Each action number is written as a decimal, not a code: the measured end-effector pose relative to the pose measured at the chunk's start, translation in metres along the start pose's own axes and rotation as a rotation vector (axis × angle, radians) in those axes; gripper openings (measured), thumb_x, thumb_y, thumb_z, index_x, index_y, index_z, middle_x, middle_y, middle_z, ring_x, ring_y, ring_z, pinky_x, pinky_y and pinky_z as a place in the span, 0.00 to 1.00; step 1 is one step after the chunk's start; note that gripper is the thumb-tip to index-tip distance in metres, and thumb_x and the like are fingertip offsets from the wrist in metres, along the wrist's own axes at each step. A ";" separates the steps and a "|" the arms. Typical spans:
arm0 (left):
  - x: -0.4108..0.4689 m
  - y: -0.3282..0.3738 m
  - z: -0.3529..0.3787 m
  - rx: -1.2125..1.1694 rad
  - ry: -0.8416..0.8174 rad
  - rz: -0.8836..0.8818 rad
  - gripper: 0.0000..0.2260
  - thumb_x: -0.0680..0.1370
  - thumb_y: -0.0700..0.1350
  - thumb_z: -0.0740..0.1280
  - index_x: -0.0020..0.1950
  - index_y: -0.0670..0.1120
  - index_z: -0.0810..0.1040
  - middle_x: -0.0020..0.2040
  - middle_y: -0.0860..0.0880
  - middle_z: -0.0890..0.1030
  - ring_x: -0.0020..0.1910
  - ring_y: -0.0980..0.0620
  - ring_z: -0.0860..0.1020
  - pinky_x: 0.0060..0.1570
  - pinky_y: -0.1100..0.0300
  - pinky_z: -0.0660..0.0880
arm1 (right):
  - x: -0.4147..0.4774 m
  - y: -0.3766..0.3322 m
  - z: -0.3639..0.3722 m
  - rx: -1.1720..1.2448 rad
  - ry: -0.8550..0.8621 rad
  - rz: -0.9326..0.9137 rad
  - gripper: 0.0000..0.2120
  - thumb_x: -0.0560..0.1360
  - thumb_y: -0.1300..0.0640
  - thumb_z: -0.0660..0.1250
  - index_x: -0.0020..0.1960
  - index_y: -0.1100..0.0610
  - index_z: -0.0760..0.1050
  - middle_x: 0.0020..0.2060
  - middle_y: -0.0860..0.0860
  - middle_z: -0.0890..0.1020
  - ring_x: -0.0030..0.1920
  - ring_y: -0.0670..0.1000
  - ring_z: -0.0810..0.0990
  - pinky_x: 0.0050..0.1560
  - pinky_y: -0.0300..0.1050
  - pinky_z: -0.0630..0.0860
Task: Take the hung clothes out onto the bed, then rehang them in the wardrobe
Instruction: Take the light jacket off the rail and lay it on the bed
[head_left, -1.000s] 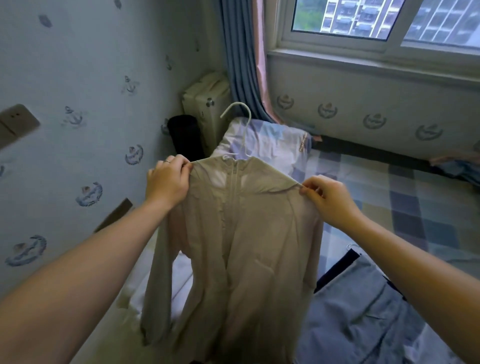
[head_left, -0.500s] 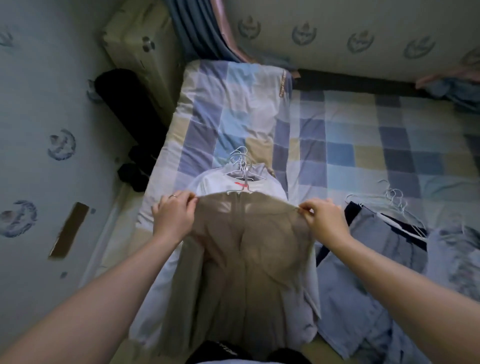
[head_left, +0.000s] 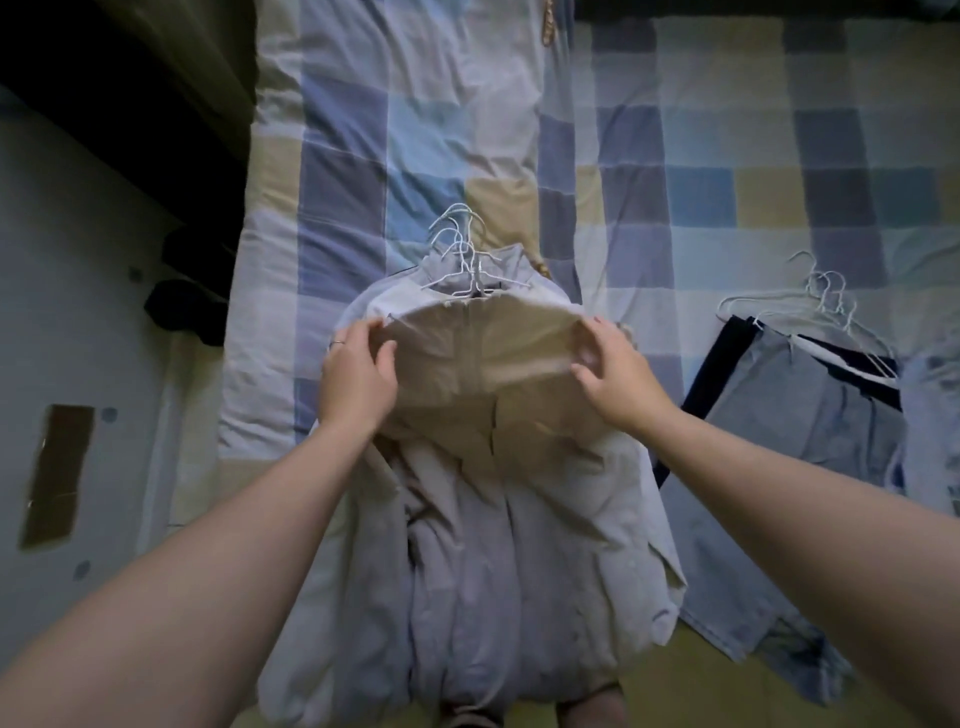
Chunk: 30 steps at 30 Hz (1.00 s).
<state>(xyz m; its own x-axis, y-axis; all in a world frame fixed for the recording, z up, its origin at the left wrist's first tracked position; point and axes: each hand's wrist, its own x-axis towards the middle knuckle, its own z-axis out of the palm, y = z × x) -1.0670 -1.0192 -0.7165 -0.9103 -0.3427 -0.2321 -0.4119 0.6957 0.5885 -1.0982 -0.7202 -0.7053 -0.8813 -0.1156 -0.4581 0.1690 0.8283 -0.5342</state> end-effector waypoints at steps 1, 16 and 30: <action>0.003 -0.002 0.005 -0.020 -0.038 0.009 0.17 0.80 0.44 0.66 0.68 0.43 0.74 0.67 0.40 0.75 0.67 0.41 0.72 0.66 0.51 0.68 | 0.001 0.001 0.005 0.011 -0.014 0.008 0.31 0.79 0.52 0.65 0.78 0.51 0.57 0.78 0.51 0.58 0.78 0.51 0.55 0.75 0.52 0.57; -0.119 0.064 -0.007 0.158 -0.398 0.188 0.33 0.74 0.68 0.52 0.78 0.58 0.59 0.81 0.51 0.54 0.79 0.49 0.51 0.75 0.45 0.53 | -0.163 -0.009 -0.005 0.164 0.138 0.169 0.30 0.81 0.44 0.59 0.79 0.44 0.51 0.79 0.44 0.53 0.78 0.47 0.50 0.77 0.52 0.51; -0.261 0.232 0.036 0.326 -0.569 0.724 0.29 0.80 0.66 0.52 0.80 0.61 0.50 0.82 0.53 0.45 0.80 0.49 0.42 0.76 0.46 0.46 | -0.351 0.089 -0.093 0.173 0.481 0.383 0.29 0.81 0.40 0.53 0.78 0.39 0.45 0.78 0.38 0.44 0.78 0.46 0.39 0.76 0.58 0.45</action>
<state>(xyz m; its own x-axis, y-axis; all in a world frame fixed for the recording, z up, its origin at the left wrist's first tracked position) -0.9267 -0.7458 -0.5471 -0.7955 0.5326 -0.2891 0.3413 0.7879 0.5126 -0.8146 -0.5547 -0.5256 -0.8371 0.4636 -0.2905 0.5447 0.6568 -0.5215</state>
